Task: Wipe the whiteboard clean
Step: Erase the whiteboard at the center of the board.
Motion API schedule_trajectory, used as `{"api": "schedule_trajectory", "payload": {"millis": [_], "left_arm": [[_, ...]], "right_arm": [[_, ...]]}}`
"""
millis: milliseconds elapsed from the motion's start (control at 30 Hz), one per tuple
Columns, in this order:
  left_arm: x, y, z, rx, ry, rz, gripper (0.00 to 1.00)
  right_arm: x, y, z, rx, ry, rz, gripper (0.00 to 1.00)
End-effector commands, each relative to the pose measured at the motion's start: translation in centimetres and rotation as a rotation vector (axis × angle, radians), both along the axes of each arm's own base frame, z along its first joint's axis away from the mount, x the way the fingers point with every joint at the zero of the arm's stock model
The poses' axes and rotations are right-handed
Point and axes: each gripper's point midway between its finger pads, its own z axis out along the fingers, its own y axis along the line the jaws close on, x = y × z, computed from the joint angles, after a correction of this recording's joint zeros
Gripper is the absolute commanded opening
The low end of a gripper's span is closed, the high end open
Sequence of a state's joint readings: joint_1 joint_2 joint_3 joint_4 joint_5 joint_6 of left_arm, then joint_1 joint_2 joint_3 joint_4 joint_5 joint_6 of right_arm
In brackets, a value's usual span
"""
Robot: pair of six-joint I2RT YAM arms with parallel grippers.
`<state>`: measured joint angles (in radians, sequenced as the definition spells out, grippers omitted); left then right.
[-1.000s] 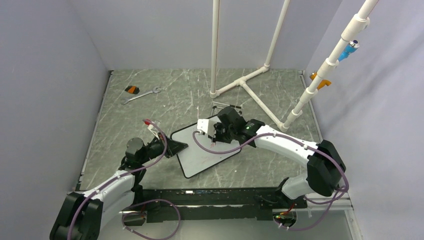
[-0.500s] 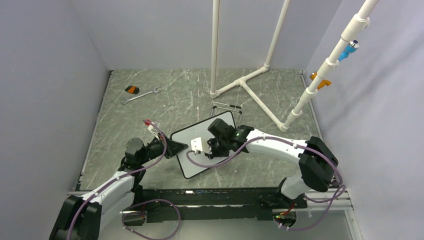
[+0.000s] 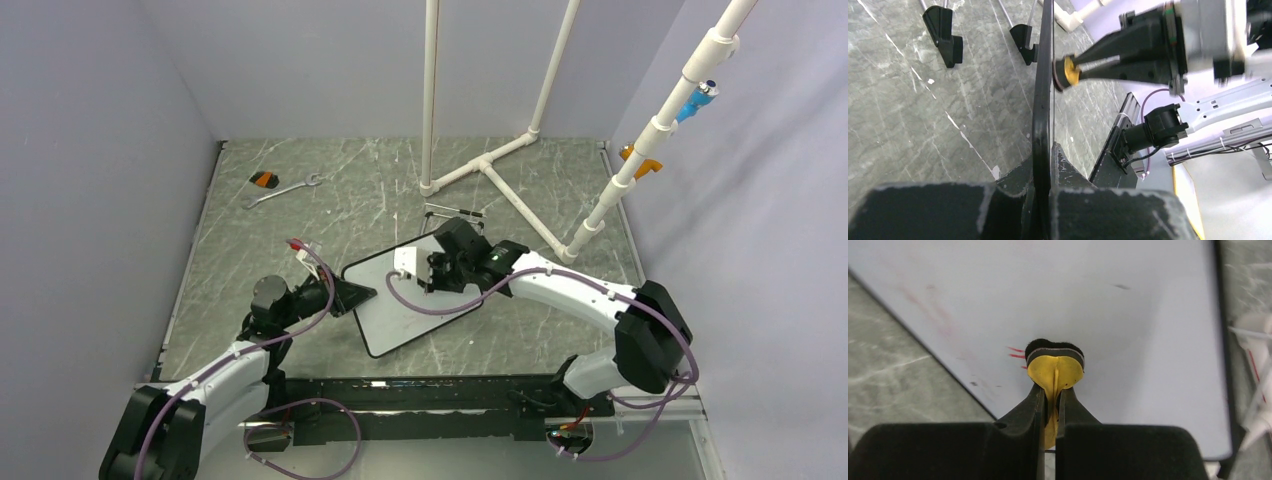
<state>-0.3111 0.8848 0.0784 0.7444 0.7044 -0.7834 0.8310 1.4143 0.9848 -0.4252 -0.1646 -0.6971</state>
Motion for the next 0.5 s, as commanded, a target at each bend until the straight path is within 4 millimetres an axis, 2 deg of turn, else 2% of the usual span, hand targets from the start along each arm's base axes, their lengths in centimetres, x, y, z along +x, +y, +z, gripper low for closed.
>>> {"api": "schedule_trajectory", "payload": {"millis": [0, 100, 200, 300, 467], "left_arm": [[-0.7, -0.5, 2.1, -0.028, -0.093, -0.057, 0.0], [-0.8, -0.5, 2.2, -0.028, -0.096, -0.057, 0.0], [-0.8, -0.4, 2.1, -0.026, -0.098, -0.054, 0.0], [-0.8, -0.4, 2.1, -0.024, -0.099, -0.053, 0.0], [-0.8, -0.5, 2.1, -0.025, -0.095, -0.056, 0.0]], "right_arm": [[-5.3, 0.6, -2.7, -0.106, 0.096, 0.262, 0.0], [-6.4, 0.7, -4.1, -0.178, 0.106, 0.317, 0.0], [-5.7, 1.0, -4.0, -0.179, 0.084, 0.271, 0.0], [-4.1, 1.6, -2.2, -0.103, 0.05, 0.186, 0.0], [0.1, 1.2, 1.1, 0.035, -0.046, -0.018, 0.0]]}}
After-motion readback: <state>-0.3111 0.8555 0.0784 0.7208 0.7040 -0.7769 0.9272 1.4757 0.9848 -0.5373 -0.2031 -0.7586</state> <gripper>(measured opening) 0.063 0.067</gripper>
